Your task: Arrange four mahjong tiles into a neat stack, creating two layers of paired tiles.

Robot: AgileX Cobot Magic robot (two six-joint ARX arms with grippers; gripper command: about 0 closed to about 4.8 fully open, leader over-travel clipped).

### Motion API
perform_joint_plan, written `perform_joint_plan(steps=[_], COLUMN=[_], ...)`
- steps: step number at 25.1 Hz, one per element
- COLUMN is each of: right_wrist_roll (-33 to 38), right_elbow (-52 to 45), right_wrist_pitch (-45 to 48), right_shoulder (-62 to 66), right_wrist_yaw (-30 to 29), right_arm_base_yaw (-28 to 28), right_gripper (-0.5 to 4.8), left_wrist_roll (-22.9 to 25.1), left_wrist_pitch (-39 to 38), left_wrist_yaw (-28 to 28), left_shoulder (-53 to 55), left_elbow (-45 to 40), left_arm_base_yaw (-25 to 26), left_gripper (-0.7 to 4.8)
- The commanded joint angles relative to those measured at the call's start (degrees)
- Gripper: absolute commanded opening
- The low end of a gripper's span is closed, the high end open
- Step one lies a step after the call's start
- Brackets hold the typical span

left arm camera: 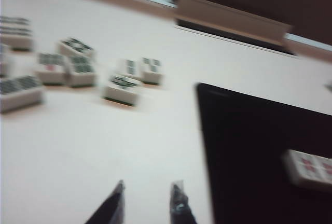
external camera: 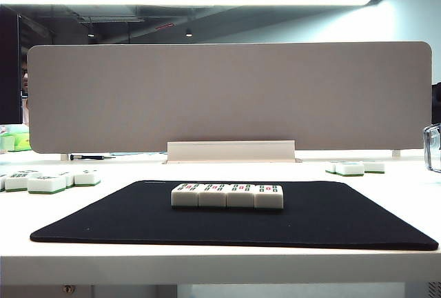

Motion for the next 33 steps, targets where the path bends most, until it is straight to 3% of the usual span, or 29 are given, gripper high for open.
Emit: perform_joint_plan(steps=[1,5,13,24,33], right_wrist_roll=[-0.28,-0.28,-0.28,-0.31,-0.33], right_elbow=[0.15,0.15,0.11,0.13,0.11], right_wrist_pitch=[0.55,0.48,-2.71,-2.82,-2.82], right_shoulder=[-0.61,-0.61,-0.61,-0.61,-0.63], right_wrist_yaw=[-0.24,-0.24,-0.22,-0.22,-0.02], right_arm_base_yaw=[0.02,0.02,0.02,0.02,0.02], right_gripper=[-0.01,-0.01,-0.01,-0.01,-0.01], left_wrist_roll=[-3.98,-7.19,-6.38,5.95,10.80], left_wrist_pitch=[0.26,-1.09,-4.09,-4.44,-9.99], left_wrist_yaw=[6.29,8.76,12.11,18.88,20.26], left_shoulder=[0.02,0.02,5.55,42.84,70.82], left_elbow=[2.29,5.73,19.54,42.99,63.67], left_arm_base_yaw=[-0.28,-0.28,-0.28,-0.35,-8.94], left_gripper=[1.11,1.11,1.11,1.11,1.11])
